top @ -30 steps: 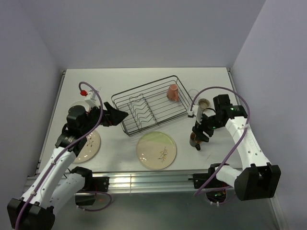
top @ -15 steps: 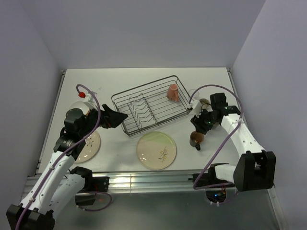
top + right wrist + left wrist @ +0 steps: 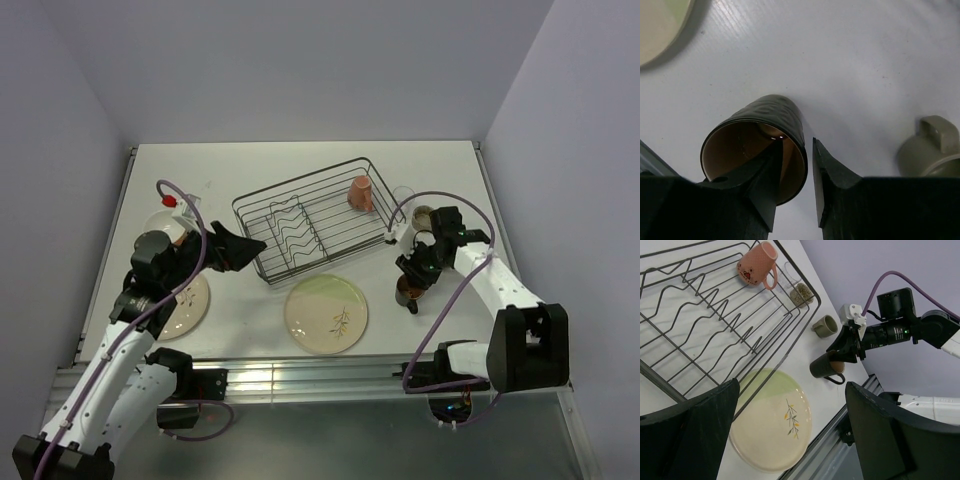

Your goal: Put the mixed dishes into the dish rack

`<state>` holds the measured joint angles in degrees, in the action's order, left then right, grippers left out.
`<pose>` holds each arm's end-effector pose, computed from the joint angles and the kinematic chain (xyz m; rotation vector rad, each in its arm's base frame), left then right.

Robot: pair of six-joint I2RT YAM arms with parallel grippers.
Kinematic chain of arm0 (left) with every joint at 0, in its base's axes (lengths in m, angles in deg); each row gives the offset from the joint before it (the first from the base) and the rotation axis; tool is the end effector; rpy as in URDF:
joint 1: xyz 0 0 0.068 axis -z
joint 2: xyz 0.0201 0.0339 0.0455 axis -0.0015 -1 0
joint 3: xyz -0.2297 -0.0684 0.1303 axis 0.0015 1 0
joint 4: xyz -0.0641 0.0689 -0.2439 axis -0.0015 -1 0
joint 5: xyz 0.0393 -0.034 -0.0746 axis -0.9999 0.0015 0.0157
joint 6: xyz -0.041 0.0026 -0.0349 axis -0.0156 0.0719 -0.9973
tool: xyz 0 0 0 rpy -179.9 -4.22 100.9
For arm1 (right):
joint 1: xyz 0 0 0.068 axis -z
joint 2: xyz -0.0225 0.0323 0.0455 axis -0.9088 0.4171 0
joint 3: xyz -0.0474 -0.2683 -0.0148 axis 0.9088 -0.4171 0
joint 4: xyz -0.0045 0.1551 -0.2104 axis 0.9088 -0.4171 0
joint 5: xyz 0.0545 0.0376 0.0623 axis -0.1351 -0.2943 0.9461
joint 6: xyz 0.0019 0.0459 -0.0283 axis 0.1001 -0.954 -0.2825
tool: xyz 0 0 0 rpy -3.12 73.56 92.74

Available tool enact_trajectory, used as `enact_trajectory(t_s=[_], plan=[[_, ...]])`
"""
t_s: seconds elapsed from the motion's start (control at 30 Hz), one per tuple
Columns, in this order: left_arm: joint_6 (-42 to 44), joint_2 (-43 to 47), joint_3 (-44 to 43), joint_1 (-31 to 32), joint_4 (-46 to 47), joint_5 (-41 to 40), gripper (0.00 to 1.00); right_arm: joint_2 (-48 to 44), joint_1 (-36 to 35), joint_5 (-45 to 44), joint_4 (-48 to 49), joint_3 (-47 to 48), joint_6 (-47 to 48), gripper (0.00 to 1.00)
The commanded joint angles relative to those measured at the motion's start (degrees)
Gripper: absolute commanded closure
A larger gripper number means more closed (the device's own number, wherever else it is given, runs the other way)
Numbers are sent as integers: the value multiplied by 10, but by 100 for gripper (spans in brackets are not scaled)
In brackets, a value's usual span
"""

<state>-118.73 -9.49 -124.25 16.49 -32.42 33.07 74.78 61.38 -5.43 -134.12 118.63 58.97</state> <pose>0.1556 -0.0643 0.3081 0.0303 1.8441 -1.1411 0.2150 0.0294 0.2076 -1.2979 2.3261 0.3445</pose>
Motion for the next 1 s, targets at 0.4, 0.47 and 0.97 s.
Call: enact_trajectory(t_s=[0.4,0.47,0.97], plan=[[-210,-117,34,95,236,-2,11,-90,-3,43,43,17,2,100],[-227,-164,17,110,251,-6,11,-114,-2,68,31,33,18,100],[-400,-406,-186,154,405,66,9,-316,-52,12,538,25,-95,100]])
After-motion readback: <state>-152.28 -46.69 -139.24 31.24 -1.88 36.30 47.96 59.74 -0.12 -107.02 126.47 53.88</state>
